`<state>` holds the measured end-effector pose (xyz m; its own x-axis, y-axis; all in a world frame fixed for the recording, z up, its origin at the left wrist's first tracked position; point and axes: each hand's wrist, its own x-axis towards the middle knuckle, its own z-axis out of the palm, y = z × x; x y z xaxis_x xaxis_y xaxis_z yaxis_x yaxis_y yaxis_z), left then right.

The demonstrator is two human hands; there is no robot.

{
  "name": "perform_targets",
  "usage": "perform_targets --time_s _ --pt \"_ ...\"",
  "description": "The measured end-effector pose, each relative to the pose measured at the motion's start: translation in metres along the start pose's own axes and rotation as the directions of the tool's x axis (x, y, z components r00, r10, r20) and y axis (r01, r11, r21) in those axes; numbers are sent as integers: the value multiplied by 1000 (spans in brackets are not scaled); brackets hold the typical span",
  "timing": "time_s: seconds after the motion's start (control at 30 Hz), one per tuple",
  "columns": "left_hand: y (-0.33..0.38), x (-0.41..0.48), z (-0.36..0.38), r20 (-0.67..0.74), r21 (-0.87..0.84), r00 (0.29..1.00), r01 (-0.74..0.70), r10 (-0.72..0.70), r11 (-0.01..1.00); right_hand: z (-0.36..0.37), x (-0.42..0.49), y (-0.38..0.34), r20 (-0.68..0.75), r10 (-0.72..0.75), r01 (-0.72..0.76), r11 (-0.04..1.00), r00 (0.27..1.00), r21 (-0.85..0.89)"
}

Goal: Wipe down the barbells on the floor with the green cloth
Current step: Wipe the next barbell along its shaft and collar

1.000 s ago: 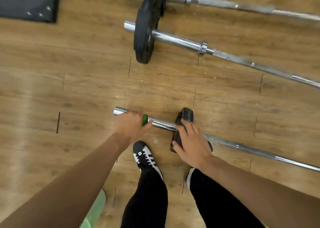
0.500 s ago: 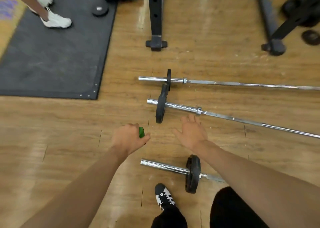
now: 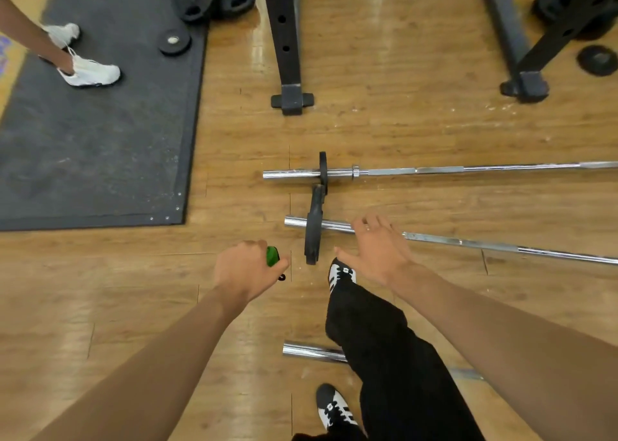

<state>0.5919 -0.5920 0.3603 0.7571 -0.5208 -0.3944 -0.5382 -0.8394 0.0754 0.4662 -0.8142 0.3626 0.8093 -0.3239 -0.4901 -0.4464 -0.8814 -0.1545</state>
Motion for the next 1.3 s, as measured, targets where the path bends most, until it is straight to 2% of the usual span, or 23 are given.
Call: perform_targets --time_s 0.27,0.4,0.47,0.53,0.63,0.8,1.03,1.23,1.3 --pt "-4 115 -4 98 35 993 -68 64 997 18 105 2 122 58 -73 990 991 124" --pt "10 177 -5 121 45 990 -84 78 995 19 162 8 173 46 -66 991 984 114" --pt "16 199 1 77 -48 996 -29 33 998 22 184 6 163 46 -69 988 986 135" --pt "20 214 8 -29 -161 1000 5 -10 987 23 200 0 133 62 -86 979 989 183" --pt "26 221 16 -203 -269 979 -81 25 960 24 212 -17 92 90 -112 958 992 262" --pt "17 237 28 -283 -347 955 -193 93 918 35 222 -26 61 174 -184 918 983 350" --pt "-9 253 48 -310 -314 926 -314 216 896 47 225 -29 -15 307 -273 865 951 421" --pt "-13 248 67 -335 -286 899 -384 284 878 70 231 -23 -41 218 -176 871 975 459" --pt "-13 247 83 -346 -250 890 -392 297 885 83 235 -18 -90 187 -124 875 978 468"
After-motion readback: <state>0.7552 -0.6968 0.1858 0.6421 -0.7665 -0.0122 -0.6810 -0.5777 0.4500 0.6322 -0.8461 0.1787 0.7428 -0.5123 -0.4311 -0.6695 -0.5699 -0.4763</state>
